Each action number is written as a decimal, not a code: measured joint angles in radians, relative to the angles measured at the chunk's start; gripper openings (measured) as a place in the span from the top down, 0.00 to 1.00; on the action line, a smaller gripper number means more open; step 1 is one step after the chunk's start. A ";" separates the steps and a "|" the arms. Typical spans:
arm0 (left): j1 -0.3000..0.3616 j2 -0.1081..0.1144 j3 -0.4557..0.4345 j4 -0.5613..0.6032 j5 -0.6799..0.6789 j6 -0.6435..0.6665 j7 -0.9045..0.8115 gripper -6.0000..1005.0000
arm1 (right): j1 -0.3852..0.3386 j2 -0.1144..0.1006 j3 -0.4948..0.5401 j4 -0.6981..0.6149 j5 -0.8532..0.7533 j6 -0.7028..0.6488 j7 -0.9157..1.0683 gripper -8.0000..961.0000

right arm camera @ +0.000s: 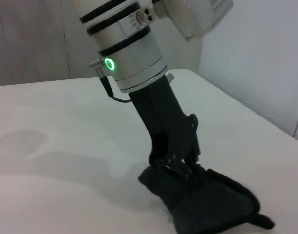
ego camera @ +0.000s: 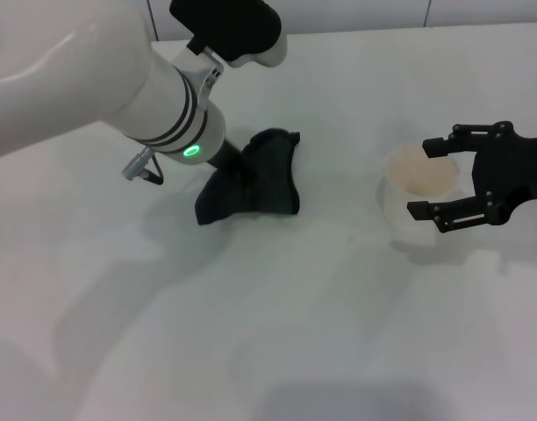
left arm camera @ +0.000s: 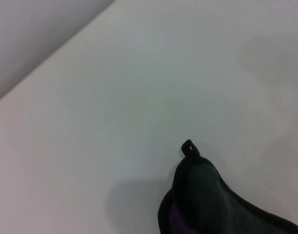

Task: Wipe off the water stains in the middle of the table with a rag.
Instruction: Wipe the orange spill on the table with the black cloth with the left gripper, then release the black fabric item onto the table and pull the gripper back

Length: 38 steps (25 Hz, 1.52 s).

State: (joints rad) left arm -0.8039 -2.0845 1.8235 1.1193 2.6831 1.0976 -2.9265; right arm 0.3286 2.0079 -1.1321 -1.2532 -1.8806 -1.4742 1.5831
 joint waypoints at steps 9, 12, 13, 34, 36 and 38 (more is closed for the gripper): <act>0.047 0.001 -0.004 0.092 0.030 0.162 0.004 0.91 | -0.003 -0.001 0.002 -0.003 -0.001 0.000 0.000 0.09; 0.061 0.001 -0.014 0.131 0.066 0.231 -0.002 0.90 | -0.003 -0.002 0.002 -0.003 -0.001 0.000 0.000 0.09; 0.064 0.001 -0.023 0.135 0.076 0.248 -0.002 0.90 | -0.003 -0.002 0.002 -0.004 -0.001 -0.002 0.000 0.09; 0.092 0.001 -0.098 0.125 0.098 0.276 0.033 0.72 | -0.007 -0.001 0.002 -0.005 -0.001 -0.007 -0.001 0.09; 0.092 0.001 -0.095 0.126 0.098 0.276 0.032 0.63 | -0.007 -0.001 0.002 -0.005 0.000 -0.008 -0.001 0.09; 0.092 0.001 -0.093 0.126 0.098 0.276 0.032 0.54 | -0.007 -0.001 0.002 -0.005 0.000 -0.008 -0.001 0.09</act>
State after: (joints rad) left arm -0.7116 -2.0831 1.7308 1.2452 2.7811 1.3741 -2.8947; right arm 0.3221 2.0065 -1.1306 -1.2579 -1.8806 -1.4826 1.5822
